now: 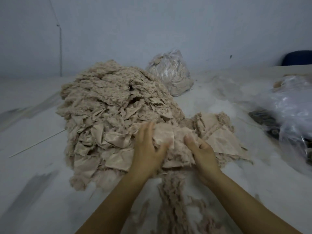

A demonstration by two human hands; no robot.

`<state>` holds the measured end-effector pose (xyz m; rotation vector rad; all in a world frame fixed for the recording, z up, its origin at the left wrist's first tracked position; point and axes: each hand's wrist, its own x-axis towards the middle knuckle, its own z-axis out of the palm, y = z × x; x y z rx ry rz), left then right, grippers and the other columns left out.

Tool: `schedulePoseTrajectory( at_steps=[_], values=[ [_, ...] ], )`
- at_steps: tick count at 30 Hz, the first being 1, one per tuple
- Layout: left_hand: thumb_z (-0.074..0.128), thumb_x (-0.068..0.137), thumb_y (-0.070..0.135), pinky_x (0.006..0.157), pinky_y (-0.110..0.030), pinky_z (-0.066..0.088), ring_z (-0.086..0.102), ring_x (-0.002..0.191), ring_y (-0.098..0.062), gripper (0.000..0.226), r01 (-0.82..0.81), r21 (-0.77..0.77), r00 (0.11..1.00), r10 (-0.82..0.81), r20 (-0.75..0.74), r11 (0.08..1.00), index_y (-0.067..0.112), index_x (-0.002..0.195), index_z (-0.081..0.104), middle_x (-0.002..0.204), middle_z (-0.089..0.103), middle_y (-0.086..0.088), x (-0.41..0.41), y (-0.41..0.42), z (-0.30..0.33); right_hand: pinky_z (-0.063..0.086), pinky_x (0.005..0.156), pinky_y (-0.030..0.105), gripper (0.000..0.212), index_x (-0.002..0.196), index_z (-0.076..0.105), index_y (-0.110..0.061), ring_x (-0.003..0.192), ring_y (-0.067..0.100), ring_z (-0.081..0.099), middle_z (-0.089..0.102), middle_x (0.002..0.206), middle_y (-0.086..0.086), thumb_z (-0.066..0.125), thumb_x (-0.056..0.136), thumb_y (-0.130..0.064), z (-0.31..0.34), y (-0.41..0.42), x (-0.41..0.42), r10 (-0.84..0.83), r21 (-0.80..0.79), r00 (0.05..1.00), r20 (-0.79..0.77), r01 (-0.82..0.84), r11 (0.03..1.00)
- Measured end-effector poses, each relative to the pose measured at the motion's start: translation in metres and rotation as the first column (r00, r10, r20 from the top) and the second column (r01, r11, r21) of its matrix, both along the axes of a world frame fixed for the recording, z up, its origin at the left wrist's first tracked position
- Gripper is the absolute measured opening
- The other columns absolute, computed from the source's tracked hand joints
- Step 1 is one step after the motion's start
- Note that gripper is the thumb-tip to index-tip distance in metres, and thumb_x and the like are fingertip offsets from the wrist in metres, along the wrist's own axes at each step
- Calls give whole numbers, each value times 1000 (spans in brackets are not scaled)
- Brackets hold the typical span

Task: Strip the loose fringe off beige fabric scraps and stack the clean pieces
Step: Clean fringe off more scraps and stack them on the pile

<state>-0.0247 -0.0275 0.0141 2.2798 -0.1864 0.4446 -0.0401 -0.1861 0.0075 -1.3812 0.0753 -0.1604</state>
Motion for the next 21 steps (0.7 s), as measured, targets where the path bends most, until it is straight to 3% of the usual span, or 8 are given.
schedulePoseTrajectory(
  at_steps=[2, 4, 8, 10, 13, 14, 17, 21],
  values=[
    [63, 82, 43, 103, -23, 32, 36, 133, -19, 60, 93, 146, 989, -75, -125, 985, 21, 136, 46, 142, 41, -4, 7, 0, -8, 58, 69, 40, 61, 95, 64, 8, 79, 36, 67, 70, 87, 23, 67, 72, -48, -6, -10, -9, 22, 10, 995, -96, -22, 1000],
    [59, 84, 4, 80, -22, 41, 60, 105, -29, 26, 35, 64, 997, -31, -76, 997, 10, 108, 67, 110, 66, -11, 17, 12, -14, 57, 82, 41, 70, 111, 63, 3, 93, 29, 68, 72, 102, 15, 71, 66, -50, -14, -25, -19, 58, -59, 974, -219, -72, 996],
    [57, 89, 1, 76, -32, 46, 62, 92, -30, 15, -139, -271, 974, 83, -209, 952, 7, 99, 67, 94, 67, -10, 33, 28, -12, 49, 65, 21, 39, 84, 63, -24, 75, 0, 61, 65, 90, -8, 79, 65, -53, -20, -55, -35, 202, -310, 859, -471, -375, 874],
    [58, 89, 4, 73, -30, 49, 62, 89, -25, 15, -102, -365, 969, 9, -249, 925, 12, 100, 66, 96, 68, -7, 33, 25, -7, 36, 55, 21, 34, 69, 53, -27, 58, 1, 50, 52, 68, -7, 73, 75, -54, -17, -64, -37, 202, -497, 864, -461, -441, 748],
    [58, 89, 4, 63, -11, 49, 67, 82, -4, 24, 25, -566, 960, -179, -217, 824, 25, 94, 69, 86, 73, 14, 26, 19, 1, 37, 61, 23, 41, 87, 52, -26, 69, 4, 50, 53, 76, -9, 62, 78, -65, -13, -68, -31, 79, -847, 946, -315, -317, 427],
    [57, 90, 3, 64, -8, 49, 67, 82, 2, 27, 63, -604, 951, -232, -205, 794, 27, 93, 69, 85, 73, 18, 23, 17, 5, 39, 60, 20, 35, 85, 51, -30, 68, 1, 51, 54, 75, -12, 61, 79, -64, -11, -66, -29, 54, -874, 977, -209, -211, 438],
    [56, 91, 7, 65, -18, 54, 70, 80, -12, 25, 104, -726, 910, -359, -206, 680, 21, 87, 75, 86, 75, 1, 19, 8, 17, 44, 62, 11, 22, 86, 55, -40, 72, -4, 59, 62, 76, -13, 63, 79, -58, 0, -49, -23, 58, -651, 998, 22, -30, 758],
    [57, 85, 25, 70, -26, 56, 71, 89, -21, 23, 182, -810, 793, -570, -214, 557, 18, 86, 78, 94, 74, -9, 18, -5, 26, 51, 77, 18, 62, 110, 51, -41, 93, 1, 62, 61, 107, -9, 65, 56, -69, 13, -23, -9, 189, -318, 982, -24, -186, 930]
  ],
)
